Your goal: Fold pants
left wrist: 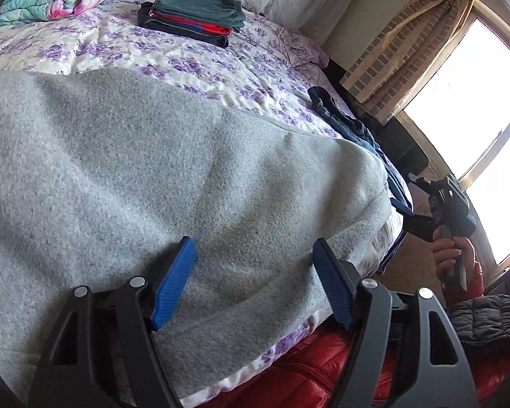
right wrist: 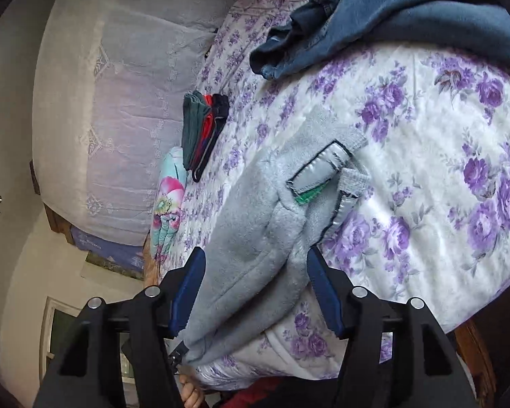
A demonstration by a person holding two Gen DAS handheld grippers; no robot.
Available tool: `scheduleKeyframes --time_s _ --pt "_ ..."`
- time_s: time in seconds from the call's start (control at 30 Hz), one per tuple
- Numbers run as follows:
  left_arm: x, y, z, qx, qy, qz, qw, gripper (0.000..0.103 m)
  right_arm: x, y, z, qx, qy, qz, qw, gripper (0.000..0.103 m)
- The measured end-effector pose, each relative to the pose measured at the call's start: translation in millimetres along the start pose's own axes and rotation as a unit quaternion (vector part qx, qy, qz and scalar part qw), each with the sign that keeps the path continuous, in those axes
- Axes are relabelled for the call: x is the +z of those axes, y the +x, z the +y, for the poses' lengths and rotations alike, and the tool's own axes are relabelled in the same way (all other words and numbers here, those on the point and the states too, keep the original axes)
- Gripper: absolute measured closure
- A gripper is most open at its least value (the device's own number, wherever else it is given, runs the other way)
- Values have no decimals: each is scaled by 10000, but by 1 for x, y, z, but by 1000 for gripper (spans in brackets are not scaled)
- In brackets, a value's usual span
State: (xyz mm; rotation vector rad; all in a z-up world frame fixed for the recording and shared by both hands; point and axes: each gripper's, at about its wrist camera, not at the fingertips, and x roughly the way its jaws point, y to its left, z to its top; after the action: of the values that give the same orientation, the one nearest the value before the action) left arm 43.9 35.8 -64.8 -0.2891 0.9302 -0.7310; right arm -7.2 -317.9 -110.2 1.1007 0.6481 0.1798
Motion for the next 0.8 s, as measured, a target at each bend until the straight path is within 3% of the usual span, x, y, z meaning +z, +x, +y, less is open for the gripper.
scheduleKeyframes --time_s 0.2,0.3,0.43,0.5,0.57,0.63,0.73,0.8 --pt "-1 1 -1 -1 100 -33 9999 30 -1 6 -10 -195 378 118 9990 40" --pt "-3 1 -3 21 175 -58 9998 29 4 22 -20 -247 669 144 9974 27" --pt "-4 1 -4 42 231 -78 9997 29 15 40 -23 -214 704 28 9973 22" --pt "-3 1 -4 45 215 -86 9997 29 21 48 -11 -128 325 -50 9994 27" --pt "-3 1 -4 46 176 -109 9998 29 28 53 5 -160 -204 -85 9996 65" --pt "-3 -2 -3 -1 90 -194 9998 29 39 46 35 79 -848 -299 9959 72" --pt "-1 -9 0 -67 -87 -443 9990 30 42 22 73 478 -1668 -570 9832 74" --pt "0 -11 -3 -99 -111 -548 9984 30 40 10 72 395 -1908 -660 9786 74"
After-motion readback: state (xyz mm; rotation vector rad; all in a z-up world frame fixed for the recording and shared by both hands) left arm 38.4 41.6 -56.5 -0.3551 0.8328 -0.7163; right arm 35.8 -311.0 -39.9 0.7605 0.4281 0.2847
